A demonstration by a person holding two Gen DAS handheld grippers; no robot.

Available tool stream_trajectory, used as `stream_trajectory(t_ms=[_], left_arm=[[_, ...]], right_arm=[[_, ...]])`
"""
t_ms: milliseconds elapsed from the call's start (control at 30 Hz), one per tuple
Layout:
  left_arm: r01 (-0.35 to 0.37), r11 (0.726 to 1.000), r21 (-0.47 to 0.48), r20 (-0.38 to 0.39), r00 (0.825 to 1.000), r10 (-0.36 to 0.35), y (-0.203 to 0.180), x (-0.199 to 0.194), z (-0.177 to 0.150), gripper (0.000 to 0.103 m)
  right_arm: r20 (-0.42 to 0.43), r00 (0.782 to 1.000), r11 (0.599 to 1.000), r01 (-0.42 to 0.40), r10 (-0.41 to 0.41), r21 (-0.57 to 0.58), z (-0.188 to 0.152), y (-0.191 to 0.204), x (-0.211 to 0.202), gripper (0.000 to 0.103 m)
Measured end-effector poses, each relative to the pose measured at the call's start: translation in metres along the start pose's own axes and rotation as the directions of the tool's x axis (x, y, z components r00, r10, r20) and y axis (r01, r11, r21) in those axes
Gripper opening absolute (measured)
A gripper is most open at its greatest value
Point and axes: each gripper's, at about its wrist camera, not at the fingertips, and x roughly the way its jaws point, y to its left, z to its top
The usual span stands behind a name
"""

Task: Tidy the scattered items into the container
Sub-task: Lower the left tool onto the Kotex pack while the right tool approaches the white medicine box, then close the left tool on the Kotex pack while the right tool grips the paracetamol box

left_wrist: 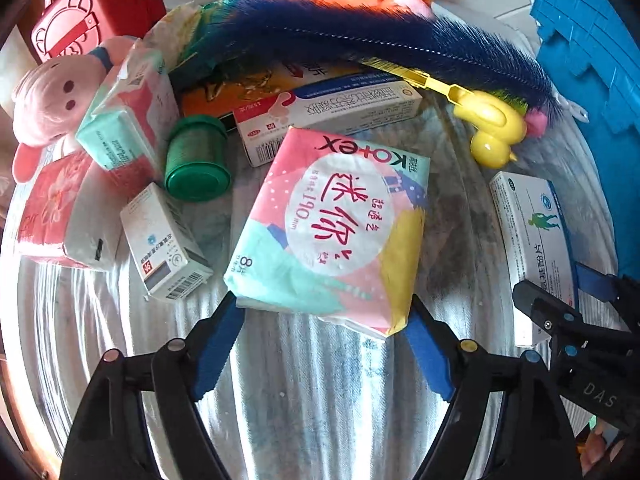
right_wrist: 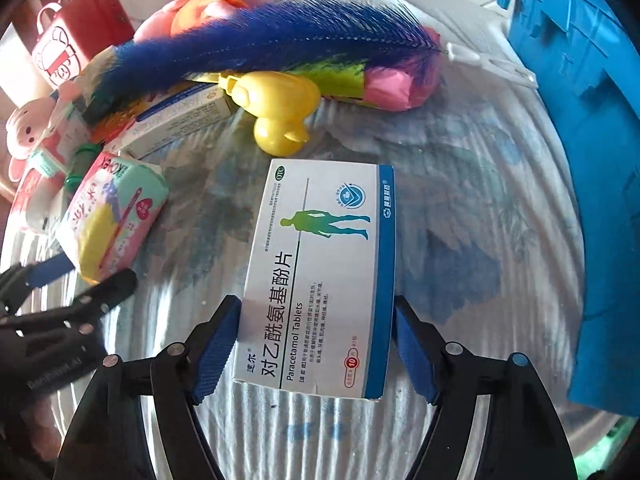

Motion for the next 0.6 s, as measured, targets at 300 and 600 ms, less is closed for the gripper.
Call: stream_trajectory(t_ms=[300,600], left_arm=[[-0.050,0.997,0.053,0.001,0.999,0.050,-0.025,0.033,0.006,0.080],[-0.008,0.999,0.045,0.058,0.998,0.005,-0.019,0.064,-0.005,0.096]], right_arm=[[-0.009,1.000,1.000,-0.021,0.021,0.003,0.013,0.005,0.008,0.087],[0.043,0.999,1.000,0.002,-0.002,-0.008,0.001,0.017,0.021,0.103]])
